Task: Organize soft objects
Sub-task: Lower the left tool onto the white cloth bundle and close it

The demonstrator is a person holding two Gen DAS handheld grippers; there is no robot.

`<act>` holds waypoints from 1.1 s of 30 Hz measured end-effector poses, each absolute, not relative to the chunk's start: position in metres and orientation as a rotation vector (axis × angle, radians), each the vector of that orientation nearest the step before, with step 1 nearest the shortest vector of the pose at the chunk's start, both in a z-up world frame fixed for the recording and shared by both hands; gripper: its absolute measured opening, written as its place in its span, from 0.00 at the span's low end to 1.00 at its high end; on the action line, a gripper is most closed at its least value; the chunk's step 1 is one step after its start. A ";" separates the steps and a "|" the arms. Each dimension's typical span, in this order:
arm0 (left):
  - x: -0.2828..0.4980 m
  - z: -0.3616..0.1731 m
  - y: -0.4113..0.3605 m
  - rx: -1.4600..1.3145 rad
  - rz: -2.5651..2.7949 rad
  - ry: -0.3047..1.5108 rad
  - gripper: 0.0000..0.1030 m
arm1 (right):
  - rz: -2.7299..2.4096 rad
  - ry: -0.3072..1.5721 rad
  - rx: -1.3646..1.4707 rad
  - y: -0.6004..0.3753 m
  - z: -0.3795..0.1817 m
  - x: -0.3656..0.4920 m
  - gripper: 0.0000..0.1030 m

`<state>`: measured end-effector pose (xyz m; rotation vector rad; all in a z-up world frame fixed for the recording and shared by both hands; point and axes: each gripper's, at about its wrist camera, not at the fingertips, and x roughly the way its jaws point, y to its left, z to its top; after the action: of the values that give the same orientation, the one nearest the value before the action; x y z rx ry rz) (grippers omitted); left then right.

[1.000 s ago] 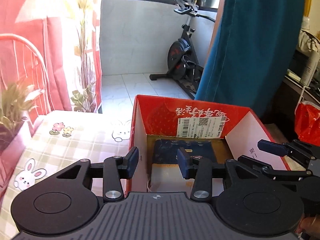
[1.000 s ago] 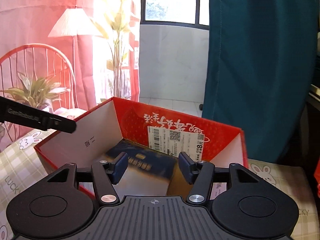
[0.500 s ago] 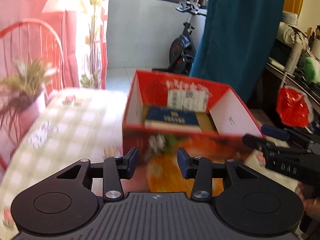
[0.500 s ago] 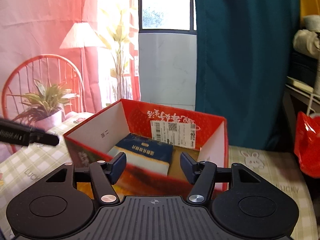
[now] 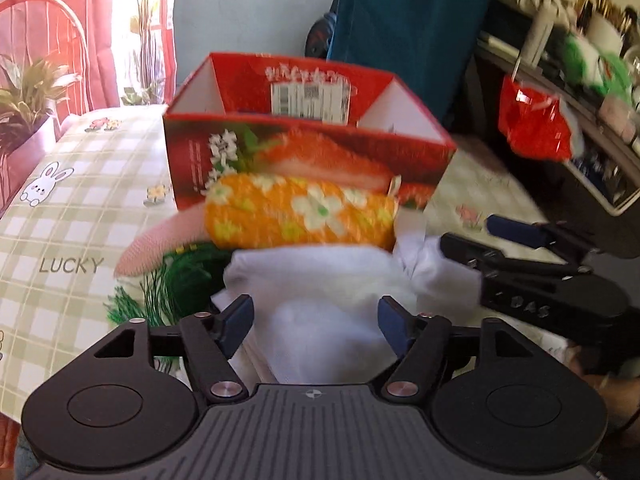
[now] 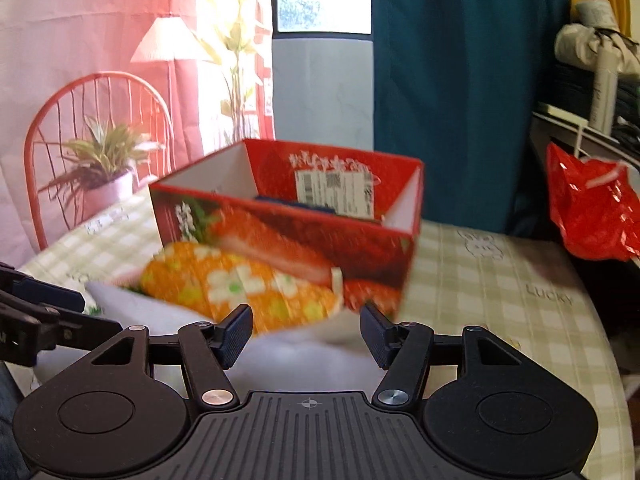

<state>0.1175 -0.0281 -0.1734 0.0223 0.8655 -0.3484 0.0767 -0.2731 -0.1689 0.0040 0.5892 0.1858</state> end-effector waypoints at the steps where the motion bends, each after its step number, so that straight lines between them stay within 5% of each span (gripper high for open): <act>1: 0.117 -0.178 -0.032 0.033 -0.345 0.874 0.72 | 0.175 0.595 0.013 -0.276 -0.172 0.074 0.55; 6: 0.126 -0.196 -0.039 0.077 -0.320 0.874 0.72 | 0.165 0.644 0.083 -0.288 -0.190 0.076 0.59; 9: 0.129 -0.201 -0.037 0.085 -0.318 0.853 0.55 | 0.169 0.662 0.121 -0.290 -0.200 0.076 0.62; 11: 0.131 -0.204 -0.040 0.115 -0.289 0.823 0.52 | 0.177 0.667 0.145 -0.291 -0.203 0.076 0.64; 23: 0.142 -0.216 -0.019 0.004 -0.196 0.820 0.55 | 0.197 0.698 0.204 -0.286 -0.219 0.081 0.72; 33: 0.139 -0.219 -0.017 -0.031 -0.208 0.810 0.59 | 0.239 0.706 0.228 -0.278 -0.225 0.089 0.62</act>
<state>0.1391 -0.0165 -0.2186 -0.0312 0.8097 -0.2081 0.0885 -0.2779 -0.2253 0.2279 0.7060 0.2392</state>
